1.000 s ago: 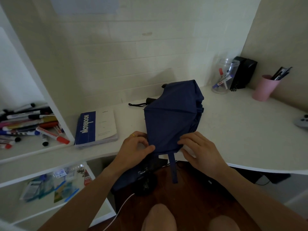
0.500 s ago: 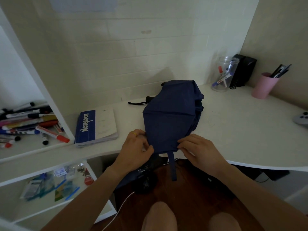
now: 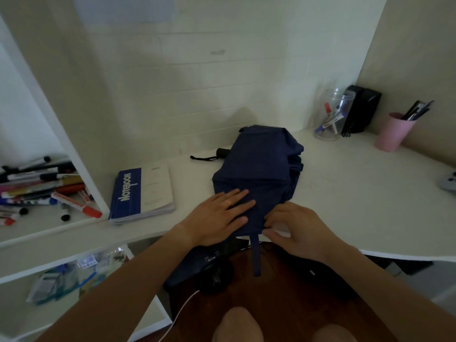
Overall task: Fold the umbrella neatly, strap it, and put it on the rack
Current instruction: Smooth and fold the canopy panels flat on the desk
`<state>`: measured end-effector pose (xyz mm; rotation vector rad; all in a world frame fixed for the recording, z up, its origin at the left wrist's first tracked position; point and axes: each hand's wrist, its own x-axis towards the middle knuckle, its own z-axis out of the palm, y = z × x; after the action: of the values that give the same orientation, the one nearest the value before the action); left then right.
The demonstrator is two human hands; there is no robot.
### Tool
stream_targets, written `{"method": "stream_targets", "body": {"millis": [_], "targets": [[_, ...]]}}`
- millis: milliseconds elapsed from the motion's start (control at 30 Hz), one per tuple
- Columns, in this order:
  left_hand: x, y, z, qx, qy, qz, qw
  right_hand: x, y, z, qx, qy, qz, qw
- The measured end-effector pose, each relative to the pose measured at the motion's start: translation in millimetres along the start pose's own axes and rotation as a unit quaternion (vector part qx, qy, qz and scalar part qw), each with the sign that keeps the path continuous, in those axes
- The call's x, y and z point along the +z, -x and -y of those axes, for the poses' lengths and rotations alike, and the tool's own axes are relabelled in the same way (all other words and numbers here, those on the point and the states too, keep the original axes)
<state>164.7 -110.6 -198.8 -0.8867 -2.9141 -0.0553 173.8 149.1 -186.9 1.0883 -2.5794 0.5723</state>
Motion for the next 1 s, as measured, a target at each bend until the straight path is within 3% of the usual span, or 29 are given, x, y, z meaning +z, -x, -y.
{"method": "stream_targets", "body": {"millis": [133,267,467,533,600,667,700,767,867,933,1000], "targets": [[4.6,1.2,-0.4,-0.003,0.004,0.009,1.0,-2.4,-30.7,7.2,0.017,0.013,-0.03,0.999],[7.5,6.2,2.5,-0.014,0.007,0.01,1.0,21.1,-22.5,-10.6,0.055,0.091,0.159,0.981],[7.6,13.8,12.8,-0.029,0.018,0.009,0.999,4.1,-5.5,-21.8,0.081,0.09,0.225,0.967],[8.3,14.7,12.5,-0.027,0.014,-0.004,1.0,-8.2,-15.9,-15.8,0.155,-0.037,0.169,0.973],[9.5,16.1,10.5,-0.025,0.011,-0.013,1.0,-22.3,-36.3,-15.6,0.229,-0.148,-0.047,0.961],[9.9,16.9,9.7,-0.025,0.005,-0.021,0.999,-38.4,-63.4,-25.6,0.308,-0.17,-0.214,0.911],[9.7,17.2,9.6,-0.025,0.003,-0.024,0.999,-46.1,-77.9,-31.0,0.354,-0.206,-0.234,0.882],[10.1,18.1,9.5,-0.025,0.002,-0.029,0.999,-53.7,-103.5,-41.5,0.416,-0.329,-0.199,0.824],[9.5,18.0,8.5,-0.028,0.007,-0.032,0.999,-55.5,-127.9,-43.6,0.423,-0.471,-0.144,0.761],[9.4,17.9,8.3,-0.028,0.011,-0.035,0.999,-54.4,-131.5,-40.7,0.401,-0.504,-0.165,0.747],[10.4,18.3,8.0,-0.026,0.011,-0.045,0.999,-55.3,-122.9,-31.8,0.362,-0.507,-0.187,0.759]]}}
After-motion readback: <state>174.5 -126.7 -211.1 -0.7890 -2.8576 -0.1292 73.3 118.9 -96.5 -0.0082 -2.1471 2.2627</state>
